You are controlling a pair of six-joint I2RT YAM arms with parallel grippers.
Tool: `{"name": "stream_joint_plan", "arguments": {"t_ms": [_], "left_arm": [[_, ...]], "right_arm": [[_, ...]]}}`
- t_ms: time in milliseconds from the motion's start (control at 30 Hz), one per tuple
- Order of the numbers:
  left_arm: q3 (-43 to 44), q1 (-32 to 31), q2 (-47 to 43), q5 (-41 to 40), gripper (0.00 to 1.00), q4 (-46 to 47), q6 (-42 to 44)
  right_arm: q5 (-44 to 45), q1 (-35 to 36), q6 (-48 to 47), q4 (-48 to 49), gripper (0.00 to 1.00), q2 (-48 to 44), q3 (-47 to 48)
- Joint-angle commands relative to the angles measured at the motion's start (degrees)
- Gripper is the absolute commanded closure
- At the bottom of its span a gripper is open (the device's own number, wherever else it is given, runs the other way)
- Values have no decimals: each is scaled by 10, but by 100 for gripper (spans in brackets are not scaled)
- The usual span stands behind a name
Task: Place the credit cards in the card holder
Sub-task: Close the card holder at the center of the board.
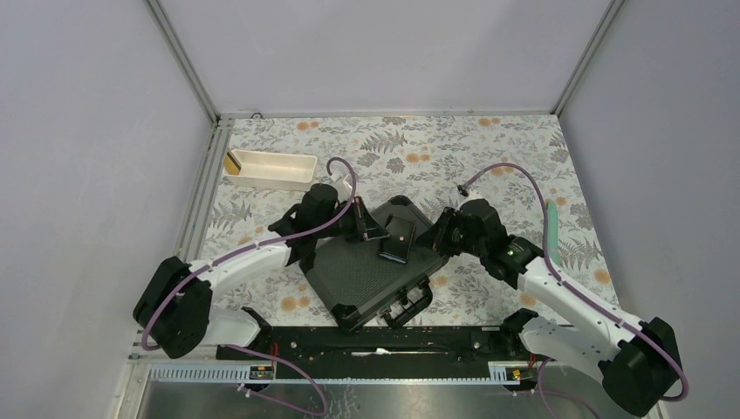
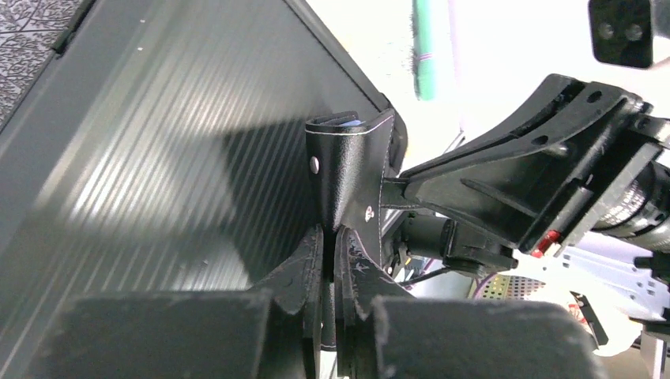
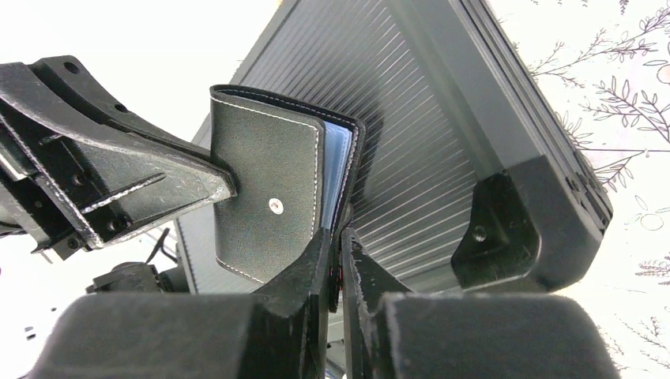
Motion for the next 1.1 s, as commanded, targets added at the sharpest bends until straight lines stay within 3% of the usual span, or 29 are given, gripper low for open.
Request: {"name": "stream_joint_plan", "arguments": {"t_ms": [0, 200, 367, 733, 1000, 1067], "left_arm": [[-15, -4, -57, 14, 100, 52, 8], [-23, -4, -145, 3, 100, 35, 68], [-33, -4, -219, 24, 100, 32, 93], [-39, -4, -319, 81, 100, 19, 62], [-44, -4, -343, 84, 100, 24, 51], [-45, -4, -342, 84, 100, 28, 48]], "right_arm": [[10, 0, 15, 42, 81, -60, -7], [9, -1, 4, 47, 34, -131, 2], [-52, -1, -32, 84, 16, -124, 17], [-232, -2, -43, 256, 10, -121, 23], [-287, -2, -8, 312, 10, -82, 32], [-307, -2, -3, 327, 14, -65, 33]]}}
